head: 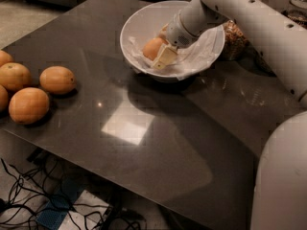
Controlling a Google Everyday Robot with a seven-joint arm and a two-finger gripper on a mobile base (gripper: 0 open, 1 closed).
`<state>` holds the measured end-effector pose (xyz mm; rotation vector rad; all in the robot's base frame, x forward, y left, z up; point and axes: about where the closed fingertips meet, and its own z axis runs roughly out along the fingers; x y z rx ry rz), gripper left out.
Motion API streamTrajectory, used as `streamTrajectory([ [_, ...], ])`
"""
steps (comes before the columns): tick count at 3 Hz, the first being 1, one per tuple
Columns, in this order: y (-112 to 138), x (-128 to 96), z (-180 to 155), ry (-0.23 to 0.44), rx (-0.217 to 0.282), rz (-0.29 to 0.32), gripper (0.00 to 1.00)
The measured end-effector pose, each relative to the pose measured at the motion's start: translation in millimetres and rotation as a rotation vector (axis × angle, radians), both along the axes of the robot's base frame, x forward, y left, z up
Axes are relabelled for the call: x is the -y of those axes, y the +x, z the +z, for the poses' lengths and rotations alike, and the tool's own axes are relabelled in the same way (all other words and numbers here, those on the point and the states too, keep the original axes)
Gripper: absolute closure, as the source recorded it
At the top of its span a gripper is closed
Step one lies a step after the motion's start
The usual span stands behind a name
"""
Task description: Pick orange from white bowl
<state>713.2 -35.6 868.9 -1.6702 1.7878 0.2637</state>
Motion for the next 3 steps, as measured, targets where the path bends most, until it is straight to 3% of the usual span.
streamTrajectory([
  [3,0.9,-1.0,-2.5,0.001,-0.005,0.000,0.97],
])
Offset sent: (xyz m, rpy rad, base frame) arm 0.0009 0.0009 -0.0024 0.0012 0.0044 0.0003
